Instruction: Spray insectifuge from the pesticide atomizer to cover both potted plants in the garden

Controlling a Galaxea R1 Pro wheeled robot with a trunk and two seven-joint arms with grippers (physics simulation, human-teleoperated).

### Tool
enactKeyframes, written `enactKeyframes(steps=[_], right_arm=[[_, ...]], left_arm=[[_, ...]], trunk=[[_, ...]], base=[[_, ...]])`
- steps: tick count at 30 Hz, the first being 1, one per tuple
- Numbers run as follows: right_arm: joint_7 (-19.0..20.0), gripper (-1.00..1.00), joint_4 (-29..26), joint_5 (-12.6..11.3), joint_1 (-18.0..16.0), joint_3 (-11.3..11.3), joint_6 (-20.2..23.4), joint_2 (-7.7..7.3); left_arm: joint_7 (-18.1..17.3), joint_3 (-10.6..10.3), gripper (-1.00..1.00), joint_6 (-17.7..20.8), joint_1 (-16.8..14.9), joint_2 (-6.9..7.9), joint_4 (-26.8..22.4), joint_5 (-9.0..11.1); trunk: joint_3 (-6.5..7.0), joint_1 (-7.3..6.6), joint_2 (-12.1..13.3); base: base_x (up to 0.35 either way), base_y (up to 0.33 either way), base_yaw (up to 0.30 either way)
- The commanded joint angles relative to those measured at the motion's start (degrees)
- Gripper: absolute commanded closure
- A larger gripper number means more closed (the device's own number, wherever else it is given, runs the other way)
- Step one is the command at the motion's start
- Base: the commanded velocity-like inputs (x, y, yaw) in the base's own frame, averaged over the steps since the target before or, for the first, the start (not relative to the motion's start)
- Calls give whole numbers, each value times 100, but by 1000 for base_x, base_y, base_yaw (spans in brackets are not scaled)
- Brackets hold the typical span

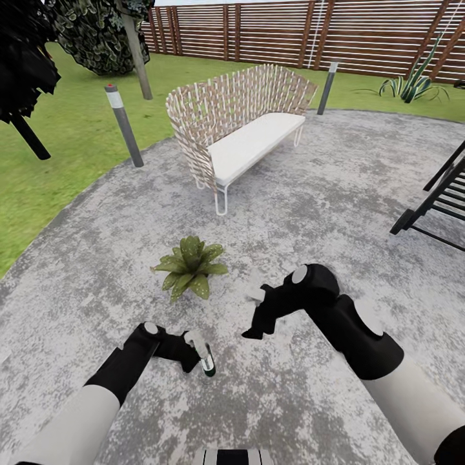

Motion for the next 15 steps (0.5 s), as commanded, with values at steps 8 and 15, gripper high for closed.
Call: enactKeyframes(steps=[8, 15], right_arm=[[57, -100, 3, 21, -285, 53, 423, 213], [57, 100, 15, -58, -289, 29, 456, 120]], left_arm=[[183, -49, 100, -219, 2, -12, -202, -3], [744, -62, 100, -225, 52, -164, -187, 2]], trunk=[[-5, -1, -2], [-5, -1, -2]], base=[[0, 0, 0], [0, 0, 0]])
